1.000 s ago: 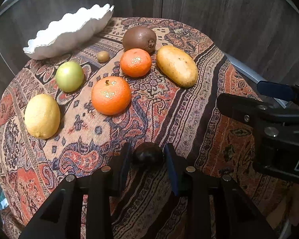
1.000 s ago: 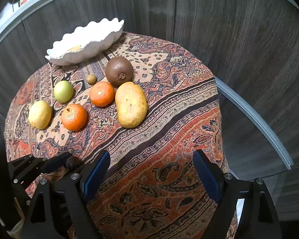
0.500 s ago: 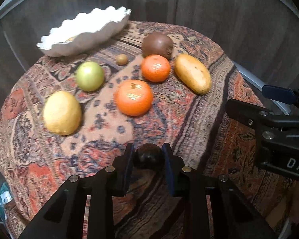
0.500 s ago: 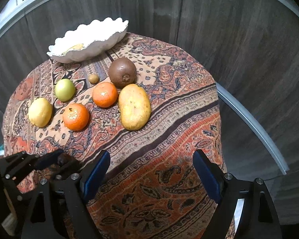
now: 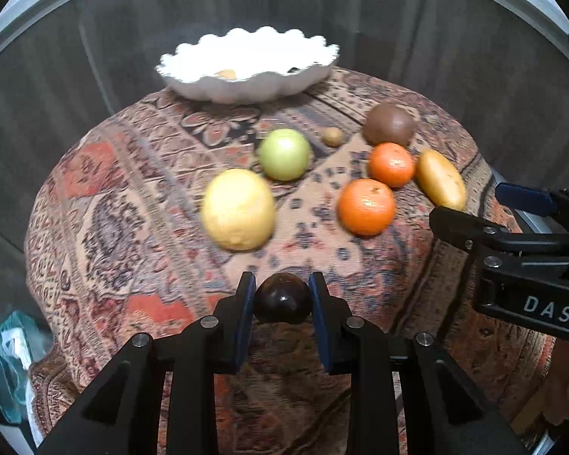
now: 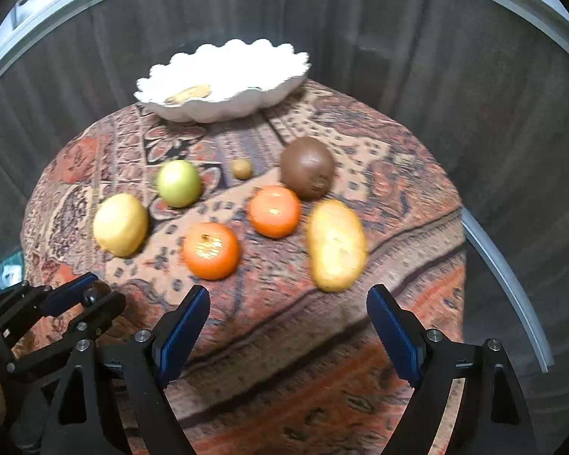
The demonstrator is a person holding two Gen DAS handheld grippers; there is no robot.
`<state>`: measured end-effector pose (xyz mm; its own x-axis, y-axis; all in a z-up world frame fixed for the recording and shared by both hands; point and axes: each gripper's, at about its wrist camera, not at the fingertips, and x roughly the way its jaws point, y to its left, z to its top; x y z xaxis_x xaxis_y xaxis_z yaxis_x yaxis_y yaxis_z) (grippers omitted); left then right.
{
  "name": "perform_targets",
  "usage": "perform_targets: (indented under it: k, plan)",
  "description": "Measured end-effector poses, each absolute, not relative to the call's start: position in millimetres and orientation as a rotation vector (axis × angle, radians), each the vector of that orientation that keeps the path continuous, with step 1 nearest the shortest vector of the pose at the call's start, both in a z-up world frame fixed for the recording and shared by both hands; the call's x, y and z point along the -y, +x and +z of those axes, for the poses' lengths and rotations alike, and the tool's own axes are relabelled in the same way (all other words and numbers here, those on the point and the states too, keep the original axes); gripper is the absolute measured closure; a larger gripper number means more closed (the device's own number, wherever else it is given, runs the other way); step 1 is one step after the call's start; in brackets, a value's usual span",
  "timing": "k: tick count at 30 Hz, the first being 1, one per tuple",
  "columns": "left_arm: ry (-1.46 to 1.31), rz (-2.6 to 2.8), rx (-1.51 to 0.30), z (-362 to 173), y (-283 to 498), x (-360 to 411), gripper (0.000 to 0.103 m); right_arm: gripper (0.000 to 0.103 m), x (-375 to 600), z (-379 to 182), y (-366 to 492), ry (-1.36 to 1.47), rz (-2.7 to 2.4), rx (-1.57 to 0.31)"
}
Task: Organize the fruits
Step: 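Grasp the second dark plum with the left gripper while the right gripper grasps the mandarin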
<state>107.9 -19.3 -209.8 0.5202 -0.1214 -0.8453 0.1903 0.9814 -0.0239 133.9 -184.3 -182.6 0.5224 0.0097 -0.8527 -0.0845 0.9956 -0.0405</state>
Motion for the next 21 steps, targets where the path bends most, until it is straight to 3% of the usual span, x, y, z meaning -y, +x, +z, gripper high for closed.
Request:
perform_targets:
  k: [14,21]
  plan:
    - [0.019,-0.110,-0.986,-209,111,-12,0.074,0.018,148,-205,163,-0.115,0.091,-1.063]
    - [-0.002,-0.093,-0.990,-211,114,-22,0.074,0.025,132,-220,177,-0.119,0.117,-1.106]
